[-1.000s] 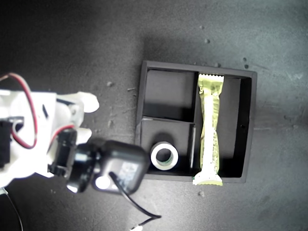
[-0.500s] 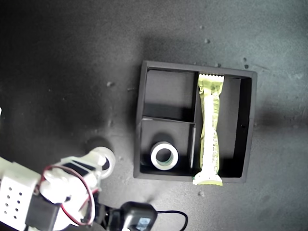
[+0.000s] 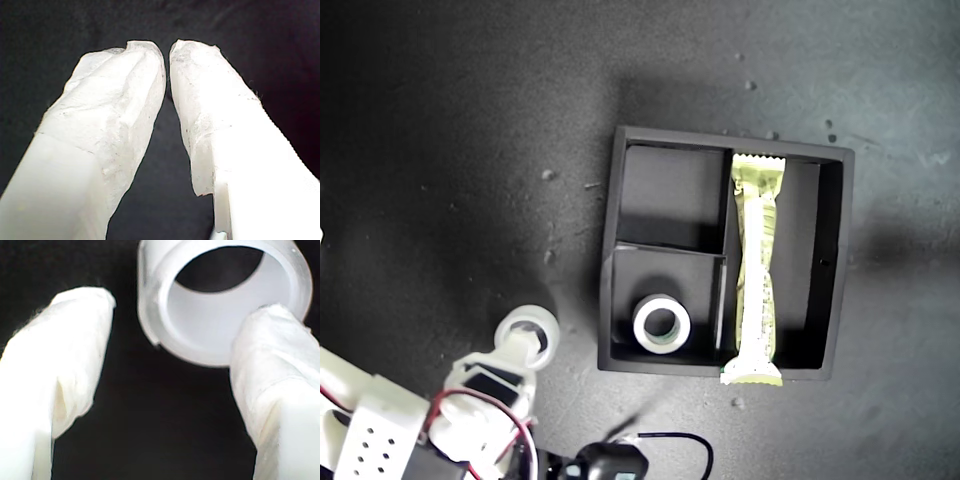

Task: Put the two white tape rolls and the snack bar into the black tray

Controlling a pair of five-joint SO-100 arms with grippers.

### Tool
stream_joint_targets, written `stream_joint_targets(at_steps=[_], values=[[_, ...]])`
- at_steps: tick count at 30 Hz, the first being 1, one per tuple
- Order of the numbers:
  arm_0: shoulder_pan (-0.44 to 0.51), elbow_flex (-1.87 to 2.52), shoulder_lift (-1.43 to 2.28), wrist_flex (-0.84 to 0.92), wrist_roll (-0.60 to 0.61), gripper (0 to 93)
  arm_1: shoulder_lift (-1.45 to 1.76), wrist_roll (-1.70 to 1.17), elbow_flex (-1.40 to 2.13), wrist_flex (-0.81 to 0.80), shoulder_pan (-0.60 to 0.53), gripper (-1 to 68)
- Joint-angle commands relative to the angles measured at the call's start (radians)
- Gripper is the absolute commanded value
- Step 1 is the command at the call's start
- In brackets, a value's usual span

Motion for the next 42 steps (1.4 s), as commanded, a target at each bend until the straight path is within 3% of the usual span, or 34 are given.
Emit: stream_joint_targets(at_steps=[1,21,28,32,35,42], values=[[0.014,-0.034,-0.008,-0.017,-0.015,18.8,0.012,0.002,-0.002,-0.018,0.003,0.6],[0.02,0.16,-0.04,-0.218,-0.064,18.5,0.012,0.003,0.028,-0.044,-0.002,0.7],[-0.012,0.215,-0.052,-0.218,-0.087,6.8,0.012,0.008,0.041,-0.069,-0.025,0.7],[-0.038,0.207,-0.026,-0.215,-0.032,2.1,0.012,0.012,0.043,-0.075,-0.038,0.7],[-0.066,0.173,0.049,-0.146,0.011,0.8,0.012,0.017,0.06,-0.091,-0.044,0.6],[-0.172,-0.262,0.057,0.285,0.15,0.2,0.012,0.012,0.143,-0.187,-0.051,0.6]])
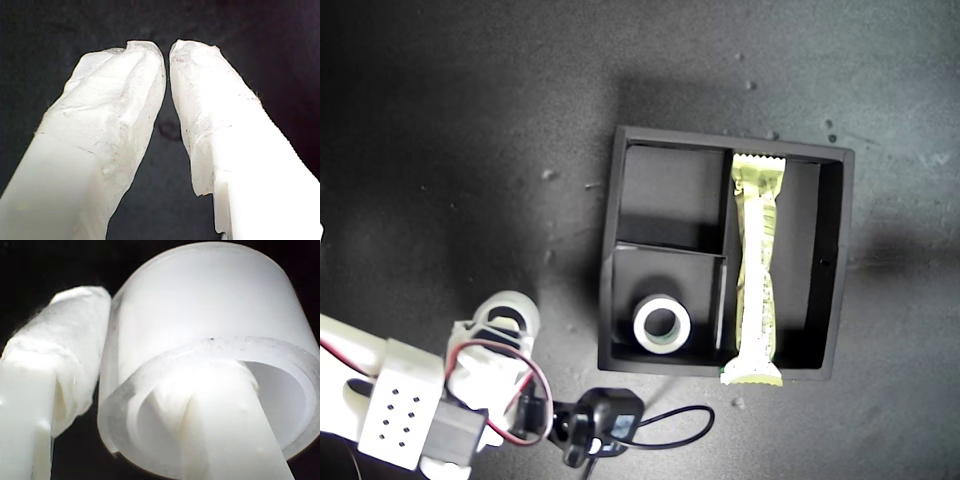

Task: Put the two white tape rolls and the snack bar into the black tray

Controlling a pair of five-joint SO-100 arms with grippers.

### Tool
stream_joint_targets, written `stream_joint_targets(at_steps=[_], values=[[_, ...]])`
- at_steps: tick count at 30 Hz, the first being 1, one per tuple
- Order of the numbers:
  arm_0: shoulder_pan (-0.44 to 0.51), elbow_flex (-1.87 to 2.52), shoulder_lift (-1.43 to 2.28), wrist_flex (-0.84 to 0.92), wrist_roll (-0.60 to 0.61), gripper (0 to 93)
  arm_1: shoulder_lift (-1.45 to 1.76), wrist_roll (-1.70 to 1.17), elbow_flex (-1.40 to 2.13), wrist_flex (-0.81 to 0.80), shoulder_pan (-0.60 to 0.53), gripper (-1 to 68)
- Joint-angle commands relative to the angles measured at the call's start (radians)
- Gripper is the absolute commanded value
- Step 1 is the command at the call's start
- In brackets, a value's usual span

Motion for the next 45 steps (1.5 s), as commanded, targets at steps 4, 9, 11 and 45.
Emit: stream_joint_targets(at_steps=[4,9,11,45], values=[[-0.123,-0.6,-0.058,0.308,0.224,0.2,0.012,-0.003,0.005,-0.041,-0.006,0.6],[-0.261,-0.954,-0.199,0.31,0.469,0.1,0.012,-0.006,0.014,-0.055,0.0,0.4],[-0.308,-1.009,-0.244,0.311,0.52,0.1,0.012,-0.005,0.02,-0.061,-0.002,0.2],[-0.333,-1.292,-0.65,0.316,0.557,15.7,0.014,0.015,0.084,-0.118,0.014,-0.1]])
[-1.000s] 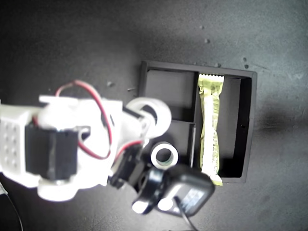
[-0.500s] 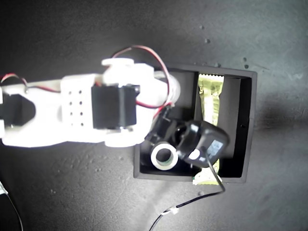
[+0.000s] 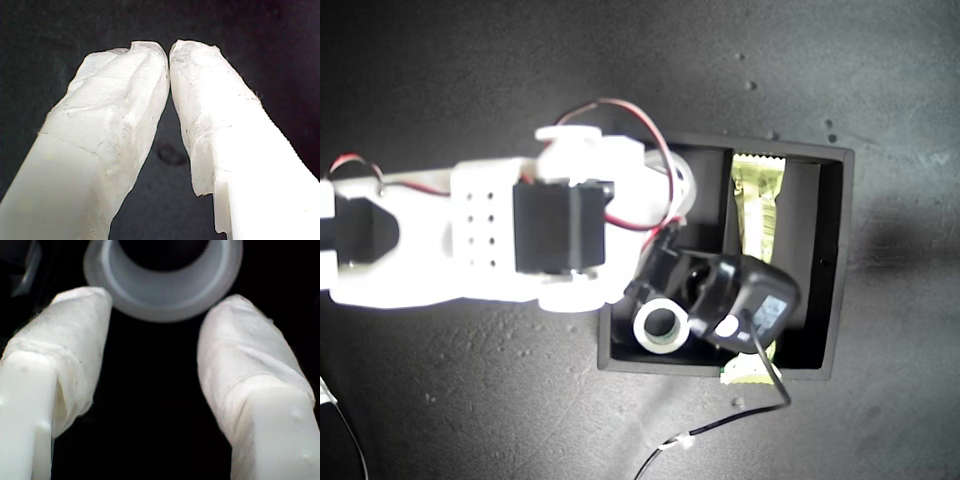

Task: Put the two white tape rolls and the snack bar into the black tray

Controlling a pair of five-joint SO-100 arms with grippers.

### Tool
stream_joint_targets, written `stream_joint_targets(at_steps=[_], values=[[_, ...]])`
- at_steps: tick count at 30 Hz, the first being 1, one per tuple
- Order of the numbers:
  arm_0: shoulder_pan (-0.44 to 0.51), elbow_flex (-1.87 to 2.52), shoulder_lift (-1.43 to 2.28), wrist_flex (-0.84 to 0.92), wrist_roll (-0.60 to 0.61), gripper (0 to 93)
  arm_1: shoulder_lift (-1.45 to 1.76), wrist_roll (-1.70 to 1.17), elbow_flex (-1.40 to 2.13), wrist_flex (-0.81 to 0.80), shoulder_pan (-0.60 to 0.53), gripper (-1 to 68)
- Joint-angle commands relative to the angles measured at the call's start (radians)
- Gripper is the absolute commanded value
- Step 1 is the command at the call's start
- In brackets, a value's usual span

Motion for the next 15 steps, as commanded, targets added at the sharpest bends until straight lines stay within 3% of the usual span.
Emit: stream_joint_targets(at_steps=[1,10,15], values=[[0.023,-0.038,0.034,0.015,-0.014,15.8,0.011,0.006,-0.017,-0.015,-0.005,-0.1],[-0.028,0.282,0.33,0.017,-0.021,14.0,0.072,0.009,-0.046,0.055,0.011,-0.1],[-0.127,0.696,0.718,0.015,-0.008,2.9,0.364,0.046,0.034,0.141,0.0,-0.1]])
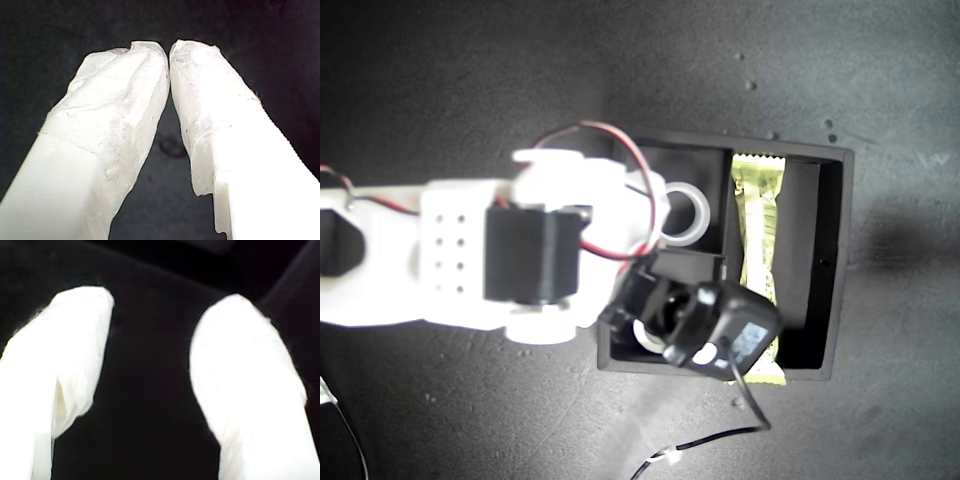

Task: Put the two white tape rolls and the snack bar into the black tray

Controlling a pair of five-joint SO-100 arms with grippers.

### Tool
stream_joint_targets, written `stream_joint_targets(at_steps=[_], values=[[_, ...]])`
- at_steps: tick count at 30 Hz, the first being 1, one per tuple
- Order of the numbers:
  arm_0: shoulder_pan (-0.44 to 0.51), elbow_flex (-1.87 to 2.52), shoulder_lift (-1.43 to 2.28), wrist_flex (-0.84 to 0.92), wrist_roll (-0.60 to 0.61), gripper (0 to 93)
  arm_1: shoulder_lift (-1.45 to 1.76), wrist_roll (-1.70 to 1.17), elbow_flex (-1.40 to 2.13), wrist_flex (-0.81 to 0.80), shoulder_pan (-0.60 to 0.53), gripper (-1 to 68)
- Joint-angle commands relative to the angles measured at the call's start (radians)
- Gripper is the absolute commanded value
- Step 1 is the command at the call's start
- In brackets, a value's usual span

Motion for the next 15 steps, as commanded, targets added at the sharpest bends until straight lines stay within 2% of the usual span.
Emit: stream_joint_targets(at_steps=[1,3,5,9,12,15], values=[[-0.086,0.304,0.362,0.006,-0.002,0.3,0.21,0.038,0.055,0.044,-0.018,-0.1],[-0.135,0.563,0.554,-0.067,0.0,0.3,0.334,0.061,0.138,0.048,-0.026,-0.2],[-0.183,0.894,0.799,-0.227,0.014,0.2,0.423,0.066,0.207,0.028,-0.038,-0.2],[-0.259,1.494,1.269,-0.502,0.017,0.0,0.439,0.074,0.291,-0.023,-0.028,-0.2],[-0.281,1.799,1.509,-0.638,0.003,0.0,0.44,0.083,0.402,-0.091,0.012,-0.3],[-0.272,1.927,1.565,-0.689,-0.002,0.0,0.443,0.081,0.508,-0.176,0.035,-0.3]])
